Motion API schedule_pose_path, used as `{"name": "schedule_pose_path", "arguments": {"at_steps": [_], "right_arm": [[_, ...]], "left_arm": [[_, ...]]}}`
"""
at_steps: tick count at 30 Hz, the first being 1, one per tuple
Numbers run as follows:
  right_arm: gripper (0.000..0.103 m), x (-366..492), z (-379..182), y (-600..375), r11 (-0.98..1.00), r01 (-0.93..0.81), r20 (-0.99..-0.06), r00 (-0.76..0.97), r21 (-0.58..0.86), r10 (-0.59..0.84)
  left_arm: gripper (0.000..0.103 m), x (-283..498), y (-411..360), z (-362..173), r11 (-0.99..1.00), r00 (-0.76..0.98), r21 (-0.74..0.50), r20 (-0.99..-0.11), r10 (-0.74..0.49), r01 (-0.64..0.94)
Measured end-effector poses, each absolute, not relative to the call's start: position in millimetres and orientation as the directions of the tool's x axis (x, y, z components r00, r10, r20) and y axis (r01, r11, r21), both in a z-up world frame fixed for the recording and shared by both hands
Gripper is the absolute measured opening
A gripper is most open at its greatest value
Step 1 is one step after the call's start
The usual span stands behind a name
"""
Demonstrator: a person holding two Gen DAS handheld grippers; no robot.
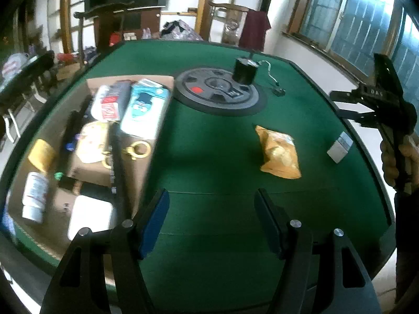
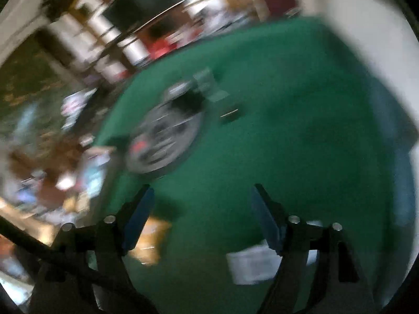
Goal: Organize objects
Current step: 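Grasp the yellow snack pouch with left tool while right tool grasps the barcode box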
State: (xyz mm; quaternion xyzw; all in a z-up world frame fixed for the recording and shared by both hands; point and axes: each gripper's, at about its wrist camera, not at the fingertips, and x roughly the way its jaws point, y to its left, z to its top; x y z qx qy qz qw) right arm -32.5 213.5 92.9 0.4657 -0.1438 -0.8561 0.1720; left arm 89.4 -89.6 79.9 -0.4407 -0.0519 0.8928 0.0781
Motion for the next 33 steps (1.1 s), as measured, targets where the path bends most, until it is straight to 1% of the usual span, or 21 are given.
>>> {"name": "schedule_pose_path", "arguments": {"at_steps": [3, 5, 9, 12, 14, 15, 21, 23, 26, 27, 28, 29, 33], "right_arm": [[0.077, -23, 83, 241, -0.947, 0.049, -0.802, -0.520, 0.317, -0.295], [0.077, -9, 74, 252, -0.952, -0.012, -0.824, -0.503, 0.307, -0.259], [0.077, 28, 63, 274, -0.895, -0.150, -0.799, -0.529, 0.421, -0.287], [0.077, 45, 61, 271, -0.863, -0.163, -0.770, -0.550, 0.478, -0.322], [0.077, 38, 54, 261, -0.831, -0.156, -0.760, -0.519, 0.534, -0.391], [0.077, 34, 51, 257, -0.828, -0.159, -0.764, -0.505, 0.539, -0.400], [0.077, 12, 39, 230, -0.855, -0.175, -0.800, -0.480, 0.489, -0.360], [0.076, 11, 41, 226, -0.873, -0.173, -0.810, -0.486, 0.456, -0.327], [0.076, 4, 40, 219, -0.889, -0.181, -0.823, -0.488, 0.421, -0.290], [0.076, 3, 40, 217, -0.895, -0.183, -0.828, -0.488, 0.407, -0.277], [0.076, 2, 41, 217, -0.899, -0.184, -0.831, -0.487, 0.397, -0.267], [0.076, 2, 41, 215, -0.902, -0.186, -0.834, -0.487, 0.389, -0.259], [0.076, 0, 41, 210, -0.921, -0.182, -0.843, -0.491, 0.344, -0.218]], "left_arm": [[0.061, 81, -80, 74, -0.973, -0.572, -0.200, -0.788, 0.228, -0.112], [0.061, 73, -72, 72, -0.967, -0.561, -0.223, -0.788, 0.253, -0.123], [0.061, 57, -52, 73, -0.960, -0.563, -0.228, -0.778, 0.280, -0.162], [0.061, 43, -32, 69, -0.959, -0.568, -0.201, -0.774, 0.281, -0.201], [0.061, 28, -17, 62, -0.958, -0.566, -0.183, -0.776, 0.279, -0.221], [0.061, 21, -10, 58, -0.961, -0.561, -0.166, -0.784, 0.265, -0.221], [0.061, -2, 15, 37, -0.968, -0.545, -0.103, -0.810, 0.215, -0.229], [0.061, -4, 24, 34, -0.969, -0.556, -0.044, -0.812, 0.177, -0.244], [0.061, -3, 34, 31, -0.961, -0.563, 0.006, -0.811, 0.158, -0.278], [0.057, -1, 35, 31, -0.958, -0.567, 0.002, -0.807, 0.168, -0.287], [0.051, 0, 35, 31, -0.955, -0.572, 0.002, -0.801, 0.175, -0.296], [0.039, 1, 35, 32, -0.952, -0.578, 0.004, -0.796, 0.182, -0.306], [0.038, 1, 25, 35, -0.947, -0.558, -0.066, -0.794, 0.241, -0.315]]}}
